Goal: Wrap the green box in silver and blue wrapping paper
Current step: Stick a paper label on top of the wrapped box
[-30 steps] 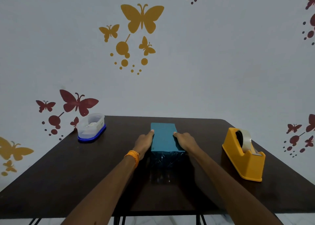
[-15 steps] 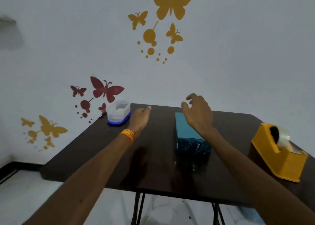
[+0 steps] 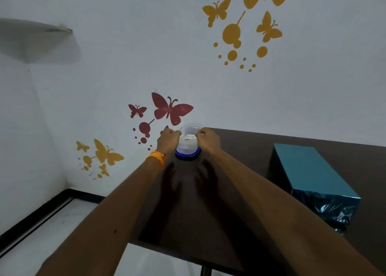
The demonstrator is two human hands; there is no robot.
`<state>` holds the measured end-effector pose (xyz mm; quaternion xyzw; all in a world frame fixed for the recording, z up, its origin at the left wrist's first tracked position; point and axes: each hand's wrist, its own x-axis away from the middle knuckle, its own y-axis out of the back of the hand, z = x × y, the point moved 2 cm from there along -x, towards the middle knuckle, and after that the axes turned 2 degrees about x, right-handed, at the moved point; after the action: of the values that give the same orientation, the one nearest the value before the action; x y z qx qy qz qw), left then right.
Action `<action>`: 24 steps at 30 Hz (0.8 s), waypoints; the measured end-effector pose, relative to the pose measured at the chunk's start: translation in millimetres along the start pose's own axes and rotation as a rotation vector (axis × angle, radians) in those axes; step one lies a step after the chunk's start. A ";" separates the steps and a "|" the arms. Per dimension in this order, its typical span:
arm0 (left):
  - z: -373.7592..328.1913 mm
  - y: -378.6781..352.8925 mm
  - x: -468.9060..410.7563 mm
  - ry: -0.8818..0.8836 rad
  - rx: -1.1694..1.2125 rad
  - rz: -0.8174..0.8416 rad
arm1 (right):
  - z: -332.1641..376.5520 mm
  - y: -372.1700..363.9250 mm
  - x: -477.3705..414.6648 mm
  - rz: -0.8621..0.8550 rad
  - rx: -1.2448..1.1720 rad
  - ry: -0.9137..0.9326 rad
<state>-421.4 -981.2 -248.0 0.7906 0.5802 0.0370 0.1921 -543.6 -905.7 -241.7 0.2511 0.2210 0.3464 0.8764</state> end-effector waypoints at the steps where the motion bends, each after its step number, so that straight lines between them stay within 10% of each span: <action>1: 4.8 -6.6 -5.9 0.013 0.015 0.013 | -5.3 -3.9 -5.9 -0.003 0.003 -0.005; 24: 1.4 -16.4 140.6 -0.018 0.231 -0.057 | -41.6 68.9 117.0 -0.096 0.026 0.152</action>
<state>-390.2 -846.4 -278.0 0.7909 0.6012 -0.0426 0.1061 -523.6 -766.1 -258.1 0.2244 0.3032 0.3192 0.8694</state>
